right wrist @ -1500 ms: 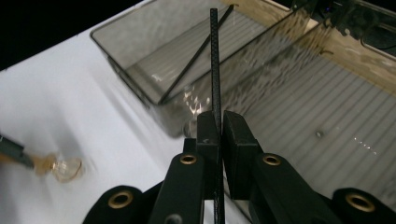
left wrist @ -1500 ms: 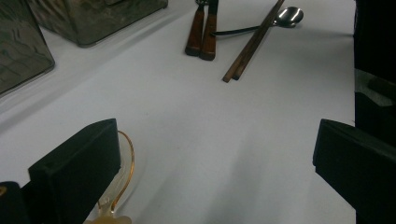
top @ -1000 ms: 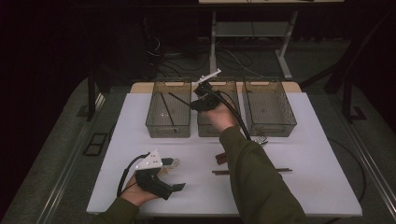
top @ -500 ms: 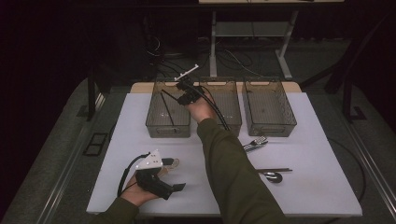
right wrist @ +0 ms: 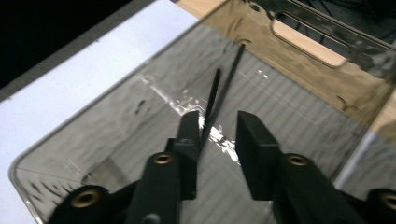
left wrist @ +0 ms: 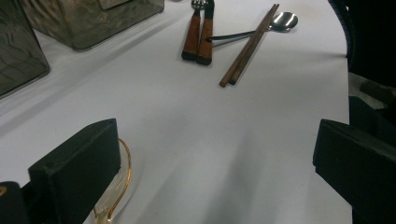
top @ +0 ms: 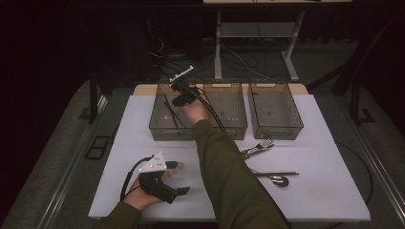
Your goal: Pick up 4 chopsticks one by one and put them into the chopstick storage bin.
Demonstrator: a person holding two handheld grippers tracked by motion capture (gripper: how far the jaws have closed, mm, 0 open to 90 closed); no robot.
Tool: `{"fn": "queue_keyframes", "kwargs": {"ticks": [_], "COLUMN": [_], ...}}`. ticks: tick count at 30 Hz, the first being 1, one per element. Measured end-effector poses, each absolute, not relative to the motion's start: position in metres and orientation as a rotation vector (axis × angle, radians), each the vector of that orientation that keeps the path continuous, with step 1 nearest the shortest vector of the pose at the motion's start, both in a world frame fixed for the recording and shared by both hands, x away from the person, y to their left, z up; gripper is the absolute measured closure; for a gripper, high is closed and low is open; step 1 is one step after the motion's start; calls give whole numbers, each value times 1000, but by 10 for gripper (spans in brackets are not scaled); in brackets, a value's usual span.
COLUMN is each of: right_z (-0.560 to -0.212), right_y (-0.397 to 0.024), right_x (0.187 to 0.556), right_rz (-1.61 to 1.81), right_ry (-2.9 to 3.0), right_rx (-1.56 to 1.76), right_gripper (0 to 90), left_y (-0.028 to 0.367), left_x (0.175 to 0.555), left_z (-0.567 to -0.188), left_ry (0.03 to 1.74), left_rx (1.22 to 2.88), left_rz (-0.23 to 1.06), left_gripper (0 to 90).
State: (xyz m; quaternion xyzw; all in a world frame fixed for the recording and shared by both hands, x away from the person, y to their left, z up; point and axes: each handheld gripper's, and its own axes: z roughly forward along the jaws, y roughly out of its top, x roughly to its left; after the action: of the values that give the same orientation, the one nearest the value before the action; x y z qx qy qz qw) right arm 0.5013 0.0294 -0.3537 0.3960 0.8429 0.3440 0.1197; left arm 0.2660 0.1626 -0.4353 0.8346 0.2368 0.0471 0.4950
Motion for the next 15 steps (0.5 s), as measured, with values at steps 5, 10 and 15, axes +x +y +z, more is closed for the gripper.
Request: {"fn": "queue_keyframes", "kwargs": {"ticks": [5,10,15], "right_z": [-348,-342,-337], "right_y": [21,9,-4], "right_x": [498,493,483], "right_rz": [1051,1112,1155], "right_ry": [2497,2495,2488], "right_rx": [1173,1163,1157], "right_gripper": [591,512,448], "left_y": [162,163,163], "left_x": [266,265,265], "left_z": [-436,-435,-435], "left_ry": [573,574,574], "left_rx": [2021,2018,2024], "left_rz": [114,117,118], "left_gripper": [0,0,0]}}
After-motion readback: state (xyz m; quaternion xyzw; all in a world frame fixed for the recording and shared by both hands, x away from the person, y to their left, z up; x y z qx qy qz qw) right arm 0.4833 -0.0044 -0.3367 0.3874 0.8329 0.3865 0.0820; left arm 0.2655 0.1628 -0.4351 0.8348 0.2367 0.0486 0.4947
